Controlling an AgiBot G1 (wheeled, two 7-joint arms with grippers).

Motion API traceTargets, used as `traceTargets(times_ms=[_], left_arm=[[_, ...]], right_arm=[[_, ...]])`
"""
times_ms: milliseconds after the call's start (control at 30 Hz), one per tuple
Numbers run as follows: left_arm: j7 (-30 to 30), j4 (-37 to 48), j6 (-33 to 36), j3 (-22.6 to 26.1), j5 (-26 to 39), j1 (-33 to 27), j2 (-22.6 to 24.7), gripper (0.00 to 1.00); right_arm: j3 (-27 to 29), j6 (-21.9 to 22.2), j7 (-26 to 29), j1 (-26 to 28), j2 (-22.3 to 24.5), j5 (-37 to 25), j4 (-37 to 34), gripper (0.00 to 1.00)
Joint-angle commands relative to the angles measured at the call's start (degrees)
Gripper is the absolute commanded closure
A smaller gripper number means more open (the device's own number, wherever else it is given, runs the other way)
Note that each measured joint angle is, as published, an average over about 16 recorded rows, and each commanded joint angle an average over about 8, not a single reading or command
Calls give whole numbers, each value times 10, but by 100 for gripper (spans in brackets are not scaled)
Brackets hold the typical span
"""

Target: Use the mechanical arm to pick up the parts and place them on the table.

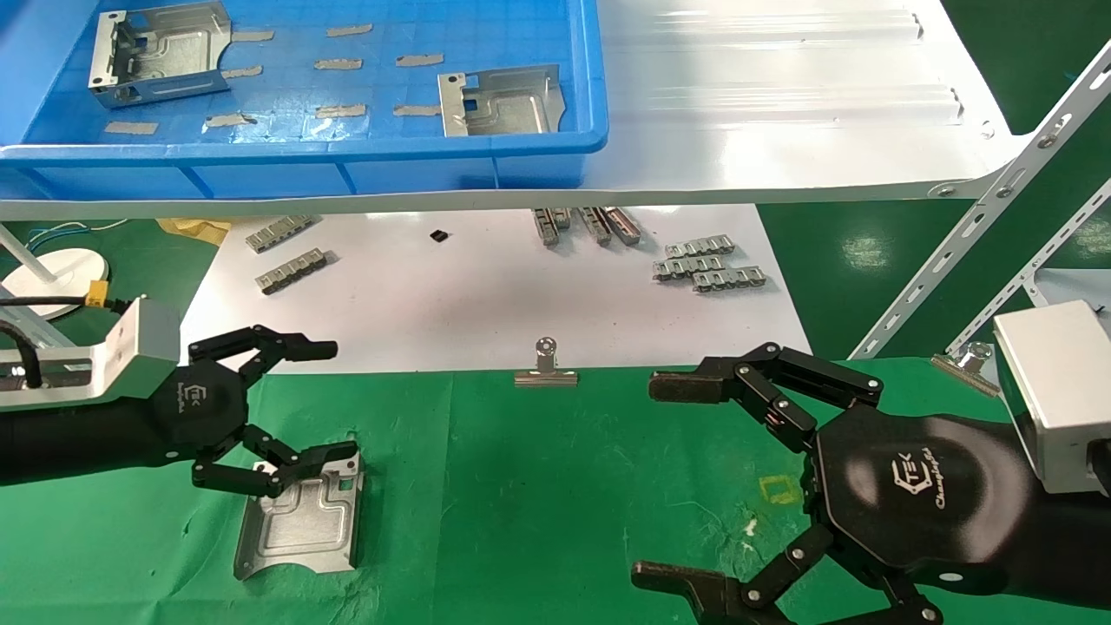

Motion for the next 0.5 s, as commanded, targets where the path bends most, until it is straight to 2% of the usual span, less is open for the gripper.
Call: traceTargets(times_ms=[33, 500], left_arm=[[-14, -21, -2, -12, -3, 11, -3, 0], [-116, -166, -17, -100, -23, 86, -28, 0]], right_arm=[[0, 0, 0, 0, 0, 0, 0, 0], [-1, 0, 0, 0, 0, 0, 0, 0]])
